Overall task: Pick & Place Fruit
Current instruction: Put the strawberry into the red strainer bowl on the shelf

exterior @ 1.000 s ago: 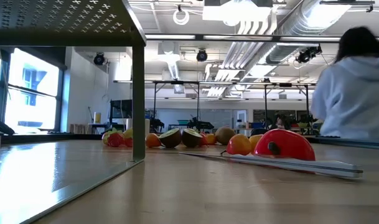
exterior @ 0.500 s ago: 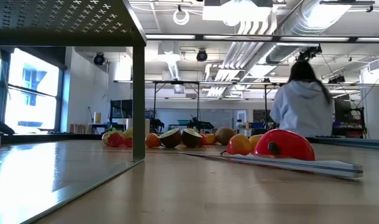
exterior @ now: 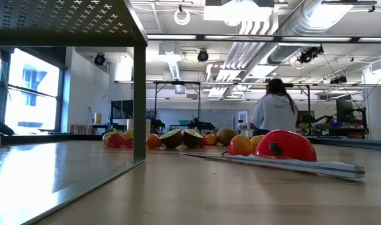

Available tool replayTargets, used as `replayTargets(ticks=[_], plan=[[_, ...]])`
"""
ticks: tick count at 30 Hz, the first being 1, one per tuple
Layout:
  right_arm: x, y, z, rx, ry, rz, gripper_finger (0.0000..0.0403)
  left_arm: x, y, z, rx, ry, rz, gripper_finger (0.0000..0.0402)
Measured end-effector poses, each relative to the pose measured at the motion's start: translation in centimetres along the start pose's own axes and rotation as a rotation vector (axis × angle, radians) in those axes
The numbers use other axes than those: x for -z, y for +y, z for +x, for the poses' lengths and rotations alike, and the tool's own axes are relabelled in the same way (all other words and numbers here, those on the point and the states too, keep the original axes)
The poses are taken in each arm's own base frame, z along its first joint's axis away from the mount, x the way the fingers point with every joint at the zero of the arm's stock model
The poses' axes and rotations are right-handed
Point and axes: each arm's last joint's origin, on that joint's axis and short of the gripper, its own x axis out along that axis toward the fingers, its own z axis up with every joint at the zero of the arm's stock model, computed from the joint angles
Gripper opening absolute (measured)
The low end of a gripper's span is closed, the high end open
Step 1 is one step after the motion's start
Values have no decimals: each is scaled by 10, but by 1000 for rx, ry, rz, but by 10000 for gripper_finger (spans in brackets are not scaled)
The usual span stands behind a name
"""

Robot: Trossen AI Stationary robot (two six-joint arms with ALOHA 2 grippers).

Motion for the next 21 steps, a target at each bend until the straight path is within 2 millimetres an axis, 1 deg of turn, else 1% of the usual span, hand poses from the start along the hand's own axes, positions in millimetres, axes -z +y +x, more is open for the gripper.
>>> replayTargets(ticks=[5,12,21], plan=[[0,2,-1,0,3,-3,137,-2,-1,-3,30,15,-36,223],[1,2,-1,-3,5,-21,138,-2,-1,-3,20,10,-88,223],[3,2,-1,-7,21,-36,139,0,3,1,6,17,-108,223]])
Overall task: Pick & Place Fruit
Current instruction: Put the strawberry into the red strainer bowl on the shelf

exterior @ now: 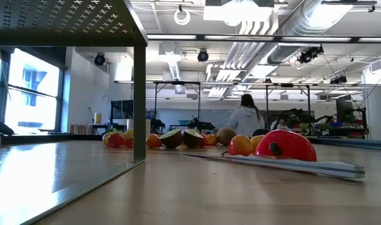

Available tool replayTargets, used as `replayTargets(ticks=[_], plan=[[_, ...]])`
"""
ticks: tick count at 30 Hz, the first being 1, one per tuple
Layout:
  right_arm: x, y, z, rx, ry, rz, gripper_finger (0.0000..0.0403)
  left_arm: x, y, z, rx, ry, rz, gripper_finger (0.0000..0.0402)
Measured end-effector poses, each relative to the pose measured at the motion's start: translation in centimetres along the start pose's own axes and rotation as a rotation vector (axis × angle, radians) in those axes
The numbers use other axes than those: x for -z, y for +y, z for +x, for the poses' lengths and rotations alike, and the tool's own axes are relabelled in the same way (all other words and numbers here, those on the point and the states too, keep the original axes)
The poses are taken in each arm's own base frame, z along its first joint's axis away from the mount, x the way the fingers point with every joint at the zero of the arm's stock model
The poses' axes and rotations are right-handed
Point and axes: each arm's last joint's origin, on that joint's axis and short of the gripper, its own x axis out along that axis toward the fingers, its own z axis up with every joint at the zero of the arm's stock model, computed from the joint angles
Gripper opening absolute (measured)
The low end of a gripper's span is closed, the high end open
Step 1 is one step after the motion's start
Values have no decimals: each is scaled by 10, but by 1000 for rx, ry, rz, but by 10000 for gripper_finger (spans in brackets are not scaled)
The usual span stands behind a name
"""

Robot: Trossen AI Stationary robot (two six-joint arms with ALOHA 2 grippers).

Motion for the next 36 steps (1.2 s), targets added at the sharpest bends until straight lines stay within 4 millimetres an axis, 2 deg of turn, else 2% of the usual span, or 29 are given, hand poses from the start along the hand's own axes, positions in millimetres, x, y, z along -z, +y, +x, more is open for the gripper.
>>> replayTargets(ticks=[12,20,32,36], plan=[[1,0,0,0,8,-17,139,1,0,2,-4,-2,-27,223],[3,-1,0,38,28,-30,140,5,10,11,-45,-14,-71,223],[3,-1,0,47,24,-28,138,11,3,15,-69,-38,58,223],[3,-2,0,48,28,-26,140,14,6,20,-86,-38,102,223]])
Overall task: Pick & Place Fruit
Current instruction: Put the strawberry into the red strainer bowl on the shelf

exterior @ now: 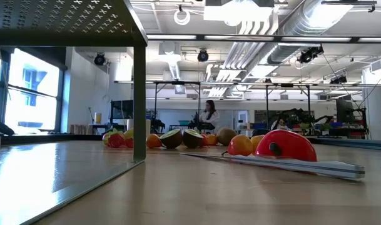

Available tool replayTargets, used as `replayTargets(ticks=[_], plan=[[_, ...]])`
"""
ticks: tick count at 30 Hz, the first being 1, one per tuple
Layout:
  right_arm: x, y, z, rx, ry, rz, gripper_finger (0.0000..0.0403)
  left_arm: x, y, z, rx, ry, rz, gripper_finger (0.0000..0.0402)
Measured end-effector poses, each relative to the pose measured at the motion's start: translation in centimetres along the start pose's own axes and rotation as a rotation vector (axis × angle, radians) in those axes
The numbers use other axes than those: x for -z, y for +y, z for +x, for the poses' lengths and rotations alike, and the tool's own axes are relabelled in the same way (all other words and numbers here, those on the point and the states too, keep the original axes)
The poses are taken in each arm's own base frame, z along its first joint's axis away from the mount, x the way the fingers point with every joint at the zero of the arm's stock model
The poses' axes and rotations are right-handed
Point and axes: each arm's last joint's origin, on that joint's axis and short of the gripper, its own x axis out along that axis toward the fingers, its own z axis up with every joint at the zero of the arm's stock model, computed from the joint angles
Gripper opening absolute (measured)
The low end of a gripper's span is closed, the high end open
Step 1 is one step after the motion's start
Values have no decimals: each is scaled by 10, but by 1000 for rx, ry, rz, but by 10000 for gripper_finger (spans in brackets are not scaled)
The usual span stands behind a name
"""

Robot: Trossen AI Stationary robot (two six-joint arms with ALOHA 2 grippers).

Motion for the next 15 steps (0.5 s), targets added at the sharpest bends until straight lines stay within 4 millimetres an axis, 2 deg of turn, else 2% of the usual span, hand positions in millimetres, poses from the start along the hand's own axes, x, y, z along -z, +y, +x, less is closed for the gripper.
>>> replayTargets(ticks=[8,15], plan=[[-2,0,-1,-2,-9,4,139,3,1,13,46,-45,59,223],[-1,0,-1,-4,-2,1,139,2,2,13,41,-59,56,223]])
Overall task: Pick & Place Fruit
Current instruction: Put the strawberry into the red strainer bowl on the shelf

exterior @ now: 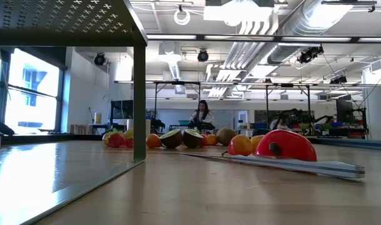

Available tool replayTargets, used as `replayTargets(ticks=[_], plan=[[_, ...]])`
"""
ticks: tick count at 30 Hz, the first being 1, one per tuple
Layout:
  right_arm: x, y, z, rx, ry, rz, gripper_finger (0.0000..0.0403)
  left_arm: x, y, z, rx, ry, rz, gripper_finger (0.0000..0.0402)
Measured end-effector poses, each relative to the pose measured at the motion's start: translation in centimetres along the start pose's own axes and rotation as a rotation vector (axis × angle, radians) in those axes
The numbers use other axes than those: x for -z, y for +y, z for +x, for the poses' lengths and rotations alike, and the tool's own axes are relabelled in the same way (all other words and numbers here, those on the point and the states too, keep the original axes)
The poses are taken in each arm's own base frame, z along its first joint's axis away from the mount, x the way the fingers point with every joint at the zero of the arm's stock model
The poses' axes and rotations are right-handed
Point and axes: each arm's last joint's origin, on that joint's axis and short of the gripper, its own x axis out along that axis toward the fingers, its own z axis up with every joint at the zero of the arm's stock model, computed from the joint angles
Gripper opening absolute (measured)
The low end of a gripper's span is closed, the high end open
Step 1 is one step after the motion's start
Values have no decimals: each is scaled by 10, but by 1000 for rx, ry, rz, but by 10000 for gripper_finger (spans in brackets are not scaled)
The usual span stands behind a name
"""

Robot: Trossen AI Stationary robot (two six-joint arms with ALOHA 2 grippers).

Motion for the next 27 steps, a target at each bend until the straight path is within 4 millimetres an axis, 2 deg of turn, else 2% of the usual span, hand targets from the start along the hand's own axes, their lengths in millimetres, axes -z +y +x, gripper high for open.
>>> replayTargets(ticks=[27], plan=[[4,2,0,-62,40,-7,139,0,0,0,3,-5,-11,222]])
